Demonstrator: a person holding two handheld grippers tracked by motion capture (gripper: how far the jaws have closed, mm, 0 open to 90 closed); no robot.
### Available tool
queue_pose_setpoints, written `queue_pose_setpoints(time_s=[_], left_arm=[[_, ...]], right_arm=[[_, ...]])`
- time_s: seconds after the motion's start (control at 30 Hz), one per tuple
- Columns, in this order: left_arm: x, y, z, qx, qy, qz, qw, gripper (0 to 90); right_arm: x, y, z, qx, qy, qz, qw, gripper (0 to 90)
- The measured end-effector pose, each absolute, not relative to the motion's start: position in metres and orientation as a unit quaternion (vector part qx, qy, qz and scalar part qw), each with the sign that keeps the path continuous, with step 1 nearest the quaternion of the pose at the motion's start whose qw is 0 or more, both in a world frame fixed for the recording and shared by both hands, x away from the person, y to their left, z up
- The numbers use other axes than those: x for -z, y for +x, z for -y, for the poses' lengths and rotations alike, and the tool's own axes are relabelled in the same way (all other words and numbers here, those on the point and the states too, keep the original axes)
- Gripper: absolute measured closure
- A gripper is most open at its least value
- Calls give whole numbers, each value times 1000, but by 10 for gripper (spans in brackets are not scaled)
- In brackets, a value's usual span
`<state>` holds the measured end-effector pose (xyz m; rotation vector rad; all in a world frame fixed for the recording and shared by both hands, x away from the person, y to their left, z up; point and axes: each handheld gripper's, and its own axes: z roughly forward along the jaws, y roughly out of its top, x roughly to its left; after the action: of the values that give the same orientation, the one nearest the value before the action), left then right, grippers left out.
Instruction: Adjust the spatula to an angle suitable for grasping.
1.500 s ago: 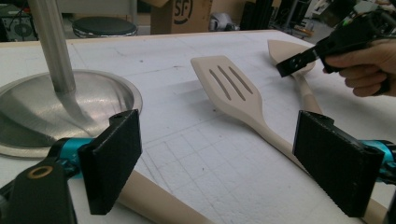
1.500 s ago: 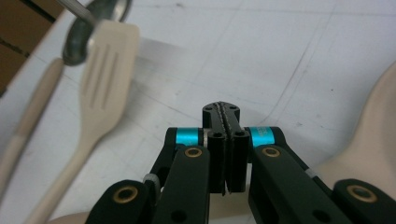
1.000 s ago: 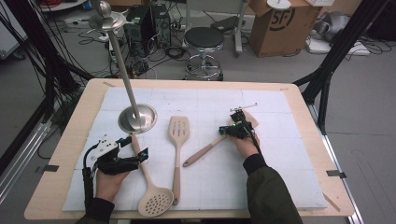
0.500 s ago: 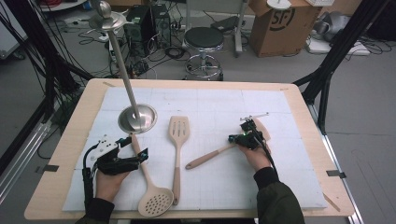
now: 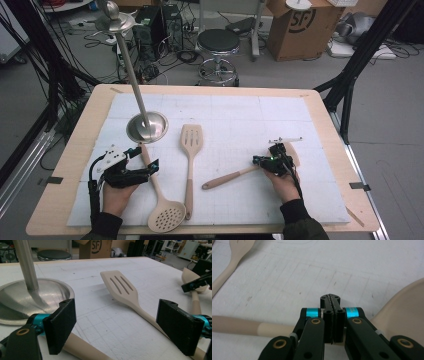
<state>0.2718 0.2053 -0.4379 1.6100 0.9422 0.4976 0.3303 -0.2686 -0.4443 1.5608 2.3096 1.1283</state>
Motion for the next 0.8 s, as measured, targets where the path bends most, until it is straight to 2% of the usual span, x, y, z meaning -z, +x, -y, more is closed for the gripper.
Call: queue_pose_setpoints(time_s=[0.33,0.47,0.63,0.67,0.8], left_arm=[[439,272,-204,-211,688,-401,566,172],[439,273,-203,-211,689,-402,566,173],[439,273,-203,-209,687,-402,568,176],[439,273,-202,-209,687,-402,568,176],[439,273,-202,-209,687,-401,568,176]], right_arm=[[453,313,280,-402,528,-746,56,897],[448,306,277,-415,512,-748,78,897],[443,294,271,-457,492,-740,38,897],[444,288,266,-470,480,-740,6,896],[447,279,256,-478,461,-748,-28,896]])
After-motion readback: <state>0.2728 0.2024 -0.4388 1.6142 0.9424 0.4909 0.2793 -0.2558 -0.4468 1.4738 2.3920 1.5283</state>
